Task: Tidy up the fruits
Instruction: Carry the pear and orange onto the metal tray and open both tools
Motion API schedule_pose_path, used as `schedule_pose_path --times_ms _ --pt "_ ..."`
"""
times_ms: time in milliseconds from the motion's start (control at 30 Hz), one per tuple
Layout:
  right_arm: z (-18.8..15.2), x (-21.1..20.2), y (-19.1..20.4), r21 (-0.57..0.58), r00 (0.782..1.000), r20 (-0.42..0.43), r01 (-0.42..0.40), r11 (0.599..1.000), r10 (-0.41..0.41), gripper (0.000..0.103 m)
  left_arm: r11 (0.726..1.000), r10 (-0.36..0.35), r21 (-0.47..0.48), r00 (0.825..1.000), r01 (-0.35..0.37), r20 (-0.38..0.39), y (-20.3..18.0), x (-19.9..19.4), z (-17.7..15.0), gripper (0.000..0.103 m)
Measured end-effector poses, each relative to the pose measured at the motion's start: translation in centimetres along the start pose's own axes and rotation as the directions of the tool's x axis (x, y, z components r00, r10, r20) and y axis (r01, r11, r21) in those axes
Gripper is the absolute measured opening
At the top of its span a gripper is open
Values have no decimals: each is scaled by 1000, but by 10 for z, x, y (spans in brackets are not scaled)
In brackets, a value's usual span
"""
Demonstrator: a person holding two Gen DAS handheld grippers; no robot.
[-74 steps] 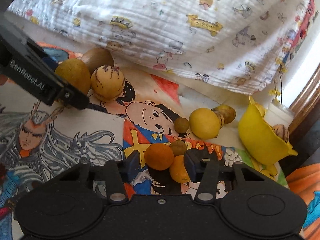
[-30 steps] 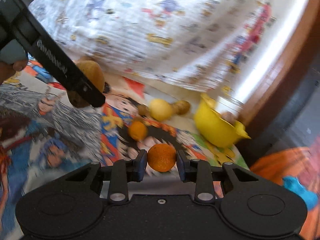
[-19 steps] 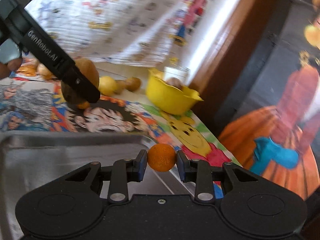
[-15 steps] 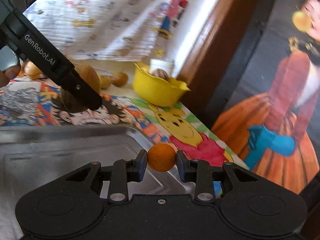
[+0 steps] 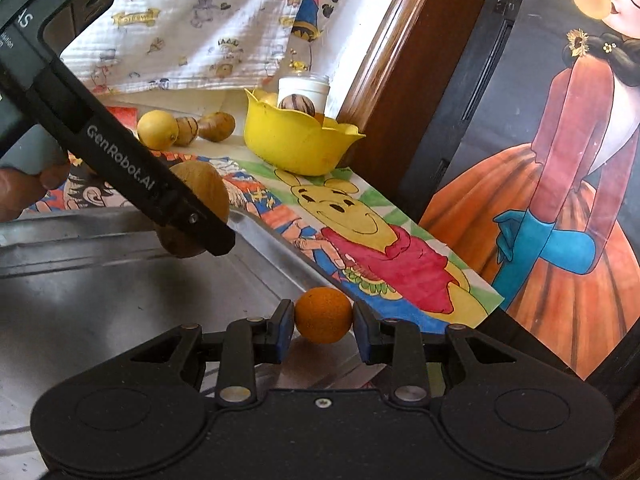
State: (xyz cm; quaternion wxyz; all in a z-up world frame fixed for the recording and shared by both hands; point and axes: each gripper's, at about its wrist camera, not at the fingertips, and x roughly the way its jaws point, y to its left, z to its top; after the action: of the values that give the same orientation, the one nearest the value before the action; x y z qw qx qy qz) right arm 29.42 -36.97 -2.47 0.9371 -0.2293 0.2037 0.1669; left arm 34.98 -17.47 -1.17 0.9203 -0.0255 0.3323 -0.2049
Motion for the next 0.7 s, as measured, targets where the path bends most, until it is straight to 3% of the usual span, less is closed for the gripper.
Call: schedule_pose_path --times_ms 500,700 --pt "-2 -1 -3 5 1000 -10 13 1000 -13 35 1000 24 -15 999 -25 -44 4 11 -6 73" --pt "1 -11 -2 21 1000 -9 18 1000 -18 44 999 31 -32 999 -32 -7 2 -2 -5 87"
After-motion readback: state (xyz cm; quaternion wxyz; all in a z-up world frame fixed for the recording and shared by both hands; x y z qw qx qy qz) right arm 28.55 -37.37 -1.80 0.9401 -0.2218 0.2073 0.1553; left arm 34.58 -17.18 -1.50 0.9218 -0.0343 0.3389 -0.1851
